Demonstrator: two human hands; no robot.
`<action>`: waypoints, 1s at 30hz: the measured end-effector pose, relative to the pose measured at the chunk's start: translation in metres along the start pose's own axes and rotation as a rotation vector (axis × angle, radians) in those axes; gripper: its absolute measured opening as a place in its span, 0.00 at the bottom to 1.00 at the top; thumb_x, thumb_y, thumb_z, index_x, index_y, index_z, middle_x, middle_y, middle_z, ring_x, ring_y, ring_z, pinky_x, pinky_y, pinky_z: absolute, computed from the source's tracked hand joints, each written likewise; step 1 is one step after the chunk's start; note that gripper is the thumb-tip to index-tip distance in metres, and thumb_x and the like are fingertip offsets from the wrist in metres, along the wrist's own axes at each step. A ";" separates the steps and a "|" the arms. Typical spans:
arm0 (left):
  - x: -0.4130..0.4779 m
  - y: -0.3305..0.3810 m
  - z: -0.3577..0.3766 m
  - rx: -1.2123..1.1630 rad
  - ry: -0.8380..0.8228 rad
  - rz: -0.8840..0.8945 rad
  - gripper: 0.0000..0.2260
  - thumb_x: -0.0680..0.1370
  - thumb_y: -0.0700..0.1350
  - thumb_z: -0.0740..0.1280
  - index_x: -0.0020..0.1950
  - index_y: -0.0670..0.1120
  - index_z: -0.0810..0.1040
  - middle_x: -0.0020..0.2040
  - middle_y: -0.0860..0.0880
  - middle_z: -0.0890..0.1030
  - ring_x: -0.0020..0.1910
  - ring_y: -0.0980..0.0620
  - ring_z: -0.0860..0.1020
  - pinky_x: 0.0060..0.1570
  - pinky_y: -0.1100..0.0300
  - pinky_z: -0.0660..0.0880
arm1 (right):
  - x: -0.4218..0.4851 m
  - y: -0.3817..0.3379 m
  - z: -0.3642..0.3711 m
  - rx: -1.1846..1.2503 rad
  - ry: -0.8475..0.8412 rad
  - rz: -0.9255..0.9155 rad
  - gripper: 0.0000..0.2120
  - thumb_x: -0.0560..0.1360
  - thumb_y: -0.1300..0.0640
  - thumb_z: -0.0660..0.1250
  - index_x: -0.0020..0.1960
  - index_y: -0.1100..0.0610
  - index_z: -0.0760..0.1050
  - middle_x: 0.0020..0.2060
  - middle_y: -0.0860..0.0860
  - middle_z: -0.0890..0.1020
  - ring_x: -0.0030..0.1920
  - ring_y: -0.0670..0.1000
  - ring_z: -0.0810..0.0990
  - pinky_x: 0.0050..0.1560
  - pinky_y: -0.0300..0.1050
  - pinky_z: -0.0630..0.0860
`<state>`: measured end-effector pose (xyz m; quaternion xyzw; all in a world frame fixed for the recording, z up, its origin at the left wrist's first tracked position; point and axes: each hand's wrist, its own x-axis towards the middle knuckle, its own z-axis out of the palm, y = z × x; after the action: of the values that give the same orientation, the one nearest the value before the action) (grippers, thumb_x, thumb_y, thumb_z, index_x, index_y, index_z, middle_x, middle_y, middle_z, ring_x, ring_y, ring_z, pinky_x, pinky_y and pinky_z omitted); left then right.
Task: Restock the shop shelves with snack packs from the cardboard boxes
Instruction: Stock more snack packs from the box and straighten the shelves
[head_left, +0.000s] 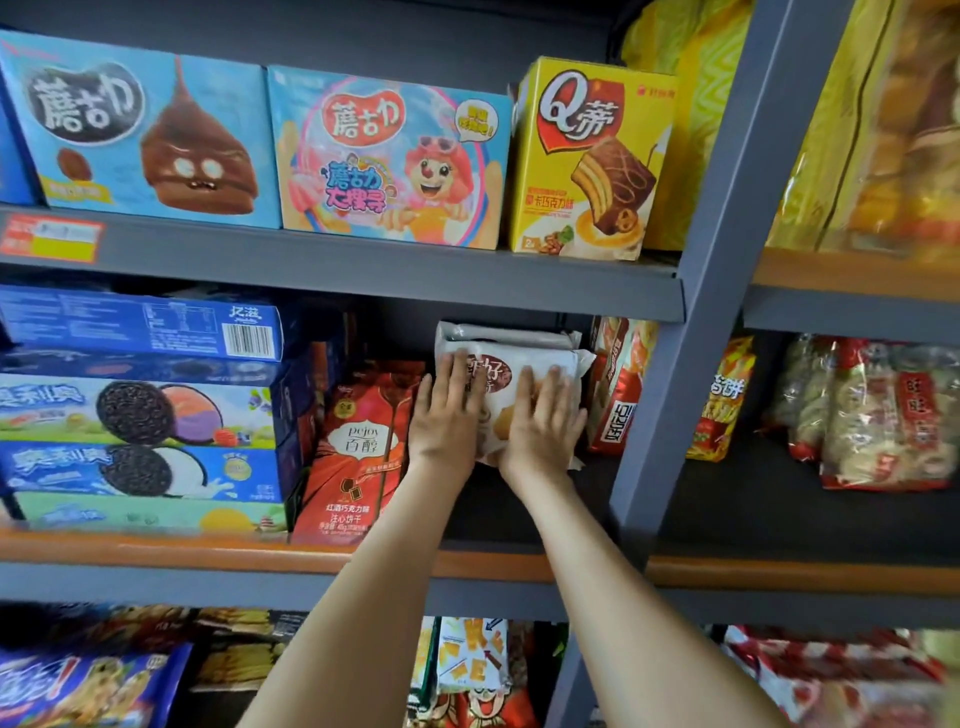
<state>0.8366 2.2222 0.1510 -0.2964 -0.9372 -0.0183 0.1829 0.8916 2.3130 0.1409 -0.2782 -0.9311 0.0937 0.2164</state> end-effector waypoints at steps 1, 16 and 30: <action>0.002 -0.002 0.000 0.029 -0.019 0.012 0.39 0.81 0.52 0.61 0.77 0.46 0.33 0.77 0.42 0.32 0.76 0.44 0.33 0.73 0.49 0.36 | 0.001 -0.001 0.002 -0.014 0.016 -0.029 0.51 0.74 0.51 0.70 0.76 0.51 0.30 0.75 0.56 0.31 0.74 0.58 0.30 0.73 0.59 0.35; 0.000 0.000 -0.002 0.089 -0.058 0.053 0.35 0.82 0.47 0.57 0.77 0.46 0.33 0.77 0.42 0.33 0.77 0.45 0.36 0.75 0.46 0.39 | 0.015 -0.005 0.027 0.007 0.159 -0.037 0.42 0.78 0.60 0.62 0.77 0.51 0.35 0.77 0.56 0.40 0.77 0.58 0.39 0.75 0.57 0.46; -0.191 -0.055 -0.043 -0.657 0.473 -0.152 0.20 0.79 0.48 0.57 0.69 0.43 0.72 0.66 0.46 0.74 0.65 0.50 0.72 0.63 0.64 0.66 | -0.118 -0.042 -0.030 0.800 0.198 -0.579 0.12 0.77 0.64 0.64 0.60 0.60 0.74 0.54 0.54 0.78 0.56 0.54 0.77 0.56 0.45 0.74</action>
<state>0.9652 2.0660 0.1273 -0.2567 -0.8329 -0.3974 0.2871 0.9738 2.2137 0.1381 0.0888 -0.8363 0.3526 0.4103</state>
